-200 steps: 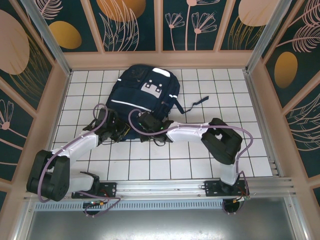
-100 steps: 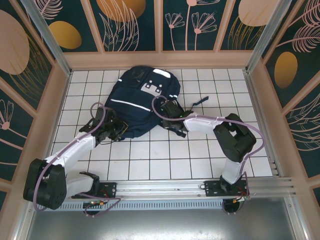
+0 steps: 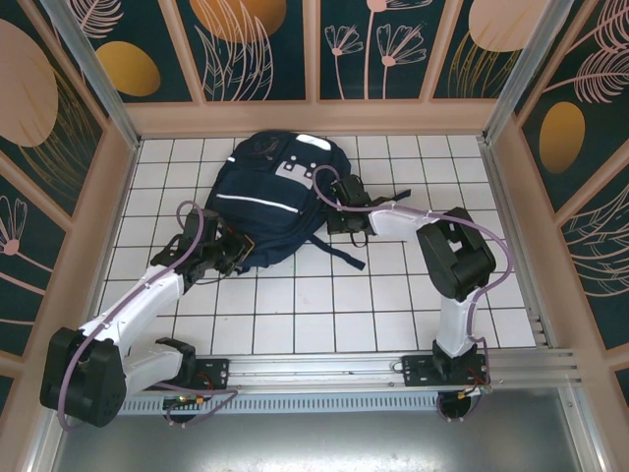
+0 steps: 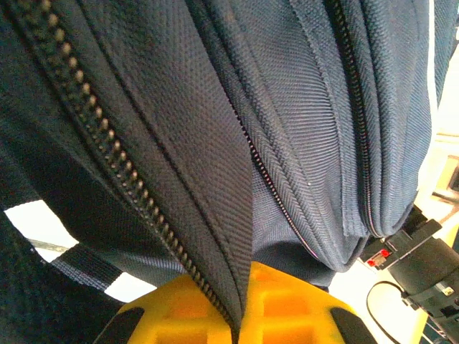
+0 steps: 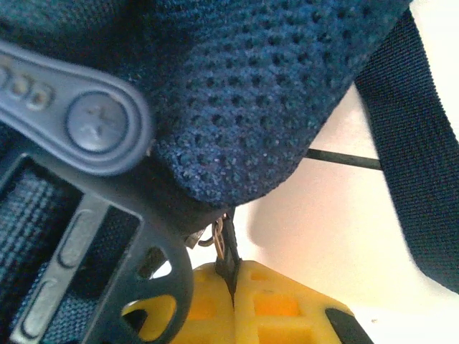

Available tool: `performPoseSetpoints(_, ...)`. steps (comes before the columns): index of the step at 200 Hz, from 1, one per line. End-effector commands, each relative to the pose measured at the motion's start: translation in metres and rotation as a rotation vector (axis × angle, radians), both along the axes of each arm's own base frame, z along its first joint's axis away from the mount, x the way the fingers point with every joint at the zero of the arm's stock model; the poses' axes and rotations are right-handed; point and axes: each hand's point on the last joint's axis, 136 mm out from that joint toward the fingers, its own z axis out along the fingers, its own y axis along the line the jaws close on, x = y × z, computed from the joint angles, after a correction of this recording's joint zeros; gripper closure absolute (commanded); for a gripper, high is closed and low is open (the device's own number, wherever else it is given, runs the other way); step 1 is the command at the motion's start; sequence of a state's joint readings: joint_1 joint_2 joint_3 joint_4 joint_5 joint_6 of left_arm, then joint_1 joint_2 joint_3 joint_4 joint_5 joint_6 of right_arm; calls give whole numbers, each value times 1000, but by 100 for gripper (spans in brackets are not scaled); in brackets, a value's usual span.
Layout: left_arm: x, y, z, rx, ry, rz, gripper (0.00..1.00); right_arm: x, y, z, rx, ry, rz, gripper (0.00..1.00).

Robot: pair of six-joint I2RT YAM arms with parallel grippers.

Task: Pack the student bag
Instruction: Zip the student bag at the top-center of the table.

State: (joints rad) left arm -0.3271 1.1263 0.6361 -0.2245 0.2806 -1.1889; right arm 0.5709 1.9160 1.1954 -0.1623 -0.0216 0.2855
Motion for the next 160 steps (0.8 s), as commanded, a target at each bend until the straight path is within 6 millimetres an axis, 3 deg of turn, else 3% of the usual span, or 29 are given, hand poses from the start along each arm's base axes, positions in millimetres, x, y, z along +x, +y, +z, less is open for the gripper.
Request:
performPoseSetpoints(1,-1,-5,17,-18,-35,3,100,42,-80,18,-106,-106,-235,80)
performPoseSetpoints(31,3,-47,28,-84,-58,-46,100,30,-81,51,-35,-158,-240,56)
performPoseSetpoints(75,9,-126,42,-123,-78,-171,99,11,-114,102,-37,-272,-346,38)
performPoseSetpoints(84,9,-140,43,-116,-79,-207,88,7,-122,110,-36,-293,-372,35)
performPoseSetpoints(96,12,-151,43,-89,-77,-245,57,2,-134,126,-26,-333,-414,30)
performPoseSetpoints(107,13,-149,37,-34,-66,-261,38,-4,-145,138,-13,-366,-446,24)
performPoseSetpoints(110,17,-151,46,-26,-84,-262,33,-5,-147,140,-7,-373,-454,21)
performPoseSetpoints(132,28,-130,56,152,-126,-245,3,-15,-168,154,29,-417,-508,9)
performPoseSetpoints(160,50,-74,75,448,-191,-177,1,-23,-194,164,20,-503,-559,3)
